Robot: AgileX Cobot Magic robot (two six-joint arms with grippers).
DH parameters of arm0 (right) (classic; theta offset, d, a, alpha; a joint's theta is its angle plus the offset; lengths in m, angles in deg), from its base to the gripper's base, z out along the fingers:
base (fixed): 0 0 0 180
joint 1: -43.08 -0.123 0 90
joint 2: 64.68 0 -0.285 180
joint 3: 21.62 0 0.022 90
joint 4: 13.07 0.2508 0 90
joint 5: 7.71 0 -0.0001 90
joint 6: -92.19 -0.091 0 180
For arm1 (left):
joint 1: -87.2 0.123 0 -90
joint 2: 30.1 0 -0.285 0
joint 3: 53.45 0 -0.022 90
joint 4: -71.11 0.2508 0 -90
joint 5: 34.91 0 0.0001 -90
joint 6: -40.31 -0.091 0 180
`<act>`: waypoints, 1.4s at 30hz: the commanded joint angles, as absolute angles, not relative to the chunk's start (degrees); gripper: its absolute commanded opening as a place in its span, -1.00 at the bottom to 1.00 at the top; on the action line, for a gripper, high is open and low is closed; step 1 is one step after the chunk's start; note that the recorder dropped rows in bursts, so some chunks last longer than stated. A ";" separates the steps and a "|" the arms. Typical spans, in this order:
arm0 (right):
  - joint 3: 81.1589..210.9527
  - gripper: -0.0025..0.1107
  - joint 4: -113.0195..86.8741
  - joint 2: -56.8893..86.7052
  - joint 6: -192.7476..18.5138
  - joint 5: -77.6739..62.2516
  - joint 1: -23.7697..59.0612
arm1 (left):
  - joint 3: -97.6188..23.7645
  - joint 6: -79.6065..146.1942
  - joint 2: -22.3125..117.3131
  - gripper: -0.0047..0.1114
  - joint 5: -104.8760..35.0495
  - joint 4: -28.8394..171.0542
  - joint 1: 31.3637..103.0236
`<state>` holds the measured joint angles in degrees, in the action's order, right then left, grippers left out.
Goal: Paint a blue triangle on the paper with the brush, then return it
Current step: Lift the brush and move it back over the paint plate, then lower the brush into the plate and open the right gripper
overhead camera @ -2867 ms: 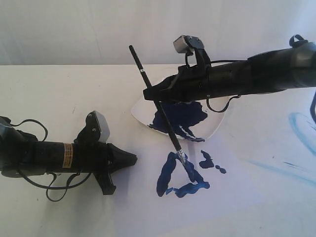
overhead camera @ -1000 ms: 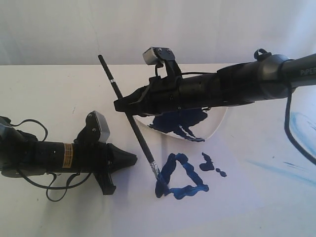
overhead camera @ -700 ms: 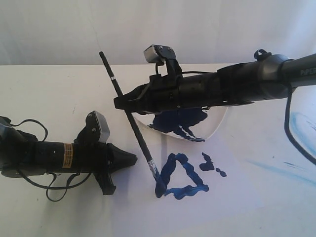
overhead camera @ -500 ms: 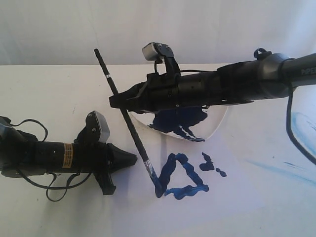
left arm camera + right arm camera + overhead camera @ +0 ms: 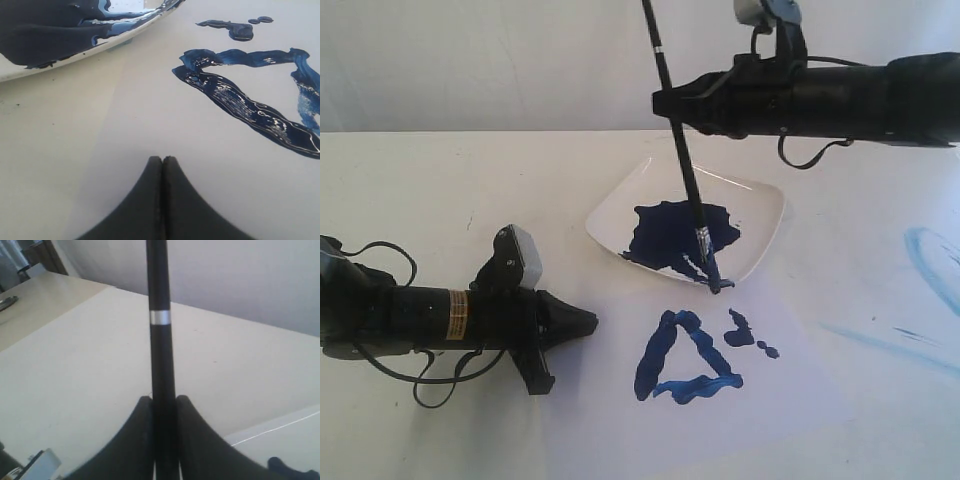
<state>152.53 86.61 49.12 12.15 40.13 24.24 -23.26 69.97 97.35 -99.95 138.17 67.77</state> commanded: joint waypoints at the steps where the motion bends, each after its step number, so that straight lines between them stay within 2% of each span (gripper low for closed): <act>1: 155.24 -0.96 86.87 50.89 12.95 39.02 25.98 | -22.97 70.04 97.12 -0.92 -99.98 138.42 67.75; 12: 168.25 -0.96 86.87 62.97 13.30 30.53 25.98 | -22.97 70.04 97.12 -0.92 -99.98 138.42 67.75; 26: 186.27 -0.96 86.87 76.15 -6.88 21.74 25.98 | -22.97 70.04 97.12 -0.92 -99.85 138.42 67.75; 36: 187.05 -0.96 86.87 78.39 -13.73 20.66 26.65 | -22.97 70.04 97.12 -0.92 -99.73 138.42 67.75; 42: 187.05 -0.96 74.65 78.60 -20.77 22.08 26.65 | -22.97 70.04 97.12 -0.92 -99.73 138.42 67.75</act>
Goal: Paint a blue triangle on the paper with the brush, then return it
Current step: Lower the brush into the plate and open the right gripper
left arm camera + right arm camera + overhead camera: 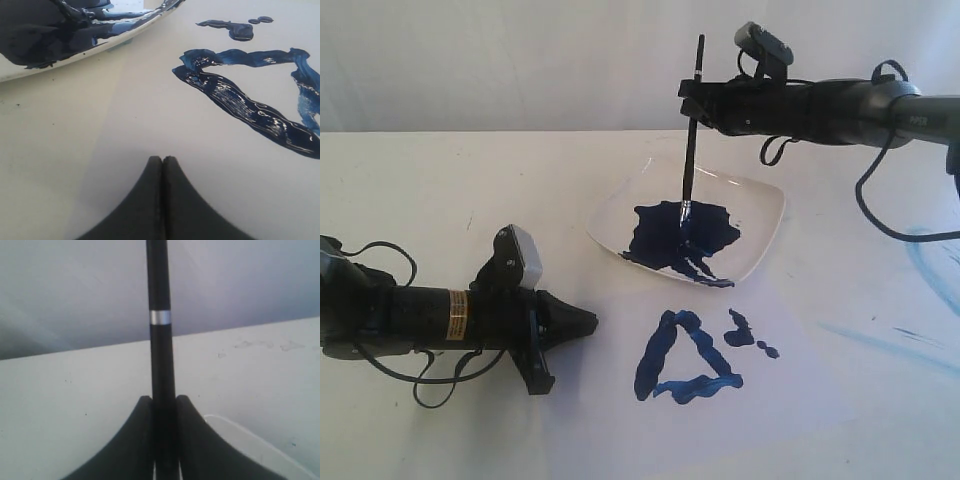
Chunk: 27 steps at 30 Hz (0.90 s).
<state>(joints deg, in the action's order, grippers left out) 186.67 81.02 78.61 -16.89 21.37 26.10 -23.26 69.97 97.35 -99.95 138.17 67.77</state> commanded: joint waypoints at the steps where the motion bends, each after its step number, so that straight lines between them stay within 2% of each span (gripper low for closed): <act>1: 187.05 -0.96 72.68 78.60 -21.49 21.59 26.65 | -22.97 70.04 97.12 -0.92 -99.73 138.42 67.75; 11: 187.05 -0.96 67.70 79.16 -25.10 16.32 27.10 | -22.97 70.04 97.12 -0.92 -99.73 138.42 67.75; 27: 187.05 -0.96 71.26 83.83 -25.10 17.58 27.10 | -22.97 70.04 97.12 -0.92 -99.73 138.42 67.75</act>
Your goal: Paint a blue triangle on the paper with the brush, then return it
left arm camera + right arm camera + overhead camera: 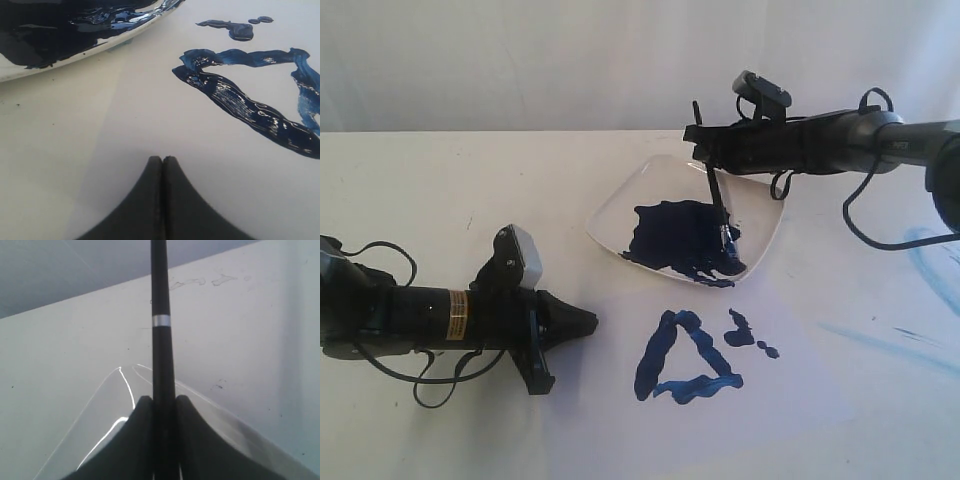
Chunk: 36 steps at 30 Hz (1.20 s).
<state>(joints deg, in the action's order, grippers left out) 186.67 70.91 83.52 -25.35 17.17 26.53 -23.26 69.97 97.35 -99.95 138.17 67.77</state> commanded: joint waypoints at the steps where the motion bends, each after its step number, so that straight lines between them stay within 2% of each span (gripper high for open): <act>1: 187.05 -0.96 71.26 83.80 -24.98 17.58 27.10 | -22.97 70.04 97.12 -0.92 -99.73 138.42 67.75; 6: 187.05 -0.88 71.26 84.89 -24.87 17.52 27.10 | -22.97 70.04 97.12 -0.92 -99.73 138.42 67.75; 13: 187.05 -0.40 72.55 85.47 -24.87 17.94 27.10 | -22.97 70.04 97.12 -0.92 -99.73 138.42 67.75; 19: 187.83 -0.27 74.08 85.47 -24.87 22.16 27.10 | -22.97 70.04 97.12 -0.92 -99.73 138.42 67.75; 26: 187.97 -0.27 69.95 80.87 -24.87 24.24 27.10 | -22.97 70.04 97.00 -0.92 -101.33 138.42 67.75; 30: 187.87 -0.28 58.21 75.01 -31.66 24.28 29.14 | -22.97 69.56 94.57 -0.92 -102.37 137.95 67.88; 32: 187.87 -0.42 46.52 72.09 -38.57 28.12 32.36 | -22.97 68.92 91.50 -0.92 -102.48 137.95 69.05; 35: 184.90 -0.91 37.41 66.11 -42.27 37.54 39.90 | -22.54 69.75 84.52 -0.92 -102.60 137.49 73.09; 36: 181.93 -0.96 38.37 63.08 -40.42 38.07 42.62 | -21.49 70.16 81.43 -0.92 -102.60 136.32 75.24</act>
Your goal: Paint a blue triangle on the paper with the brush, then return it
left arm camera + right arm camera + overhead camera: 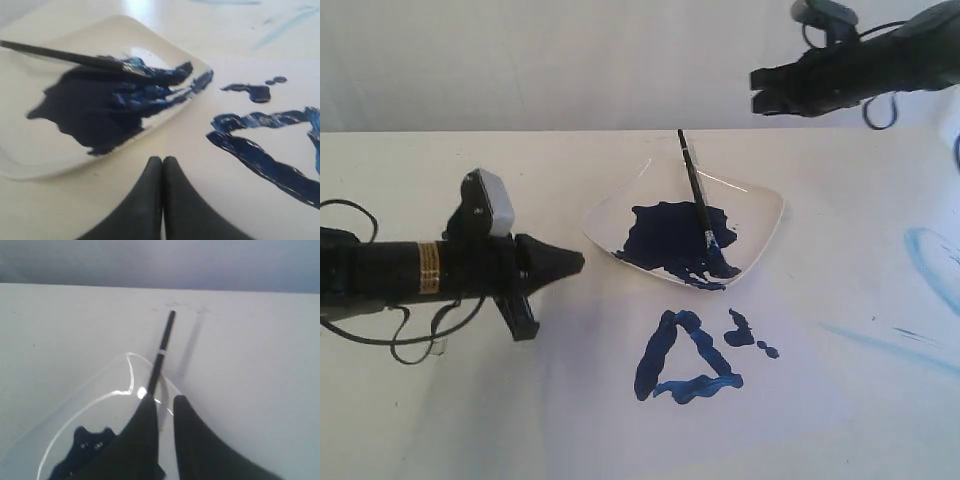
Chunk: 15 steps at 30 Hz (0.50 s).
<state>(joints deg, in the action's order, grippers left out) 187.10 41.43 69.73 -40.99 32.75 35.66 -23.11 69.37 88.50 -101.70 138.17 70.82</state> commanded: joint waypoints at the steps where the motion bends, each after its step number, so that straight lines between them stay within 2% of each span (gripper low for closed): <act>1: 179.34 -0.96 38.95 60.50 -39.27 37.54 44.81 | -20.67 70.27 79.56 -0.92 -102.60 135.37 76.62; 4: 166.70 -0.96 42.57 47.73 -31.40 30.77 50.43 | -14.79 70.15 70.34 -0.92 -102.88 127.47 83.55; 6: 160.28 -0.96 48.30 40.10 -23.59 27.65 52.05 | -11.48 69.79 65.69 -0.92 -102.88 124.27 85.68; 11: 144.88 -0.96 70.16 22.58 -4.48 26.51 53.08 | -4.80 68.31 56.19 -0.92 -102.65 119.53 87.04; 15: 135.16 -0.96 78.92 11.32 3.14 27.08 53.08 | 0.14 68.31 49.70 -0.92 -102.65 113.93 87.04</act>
<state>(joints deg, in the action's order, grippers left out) 140.84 72.54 18.08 -3.23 27.15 52.77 -3.01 68.50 54.18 -102.31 118.03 86.80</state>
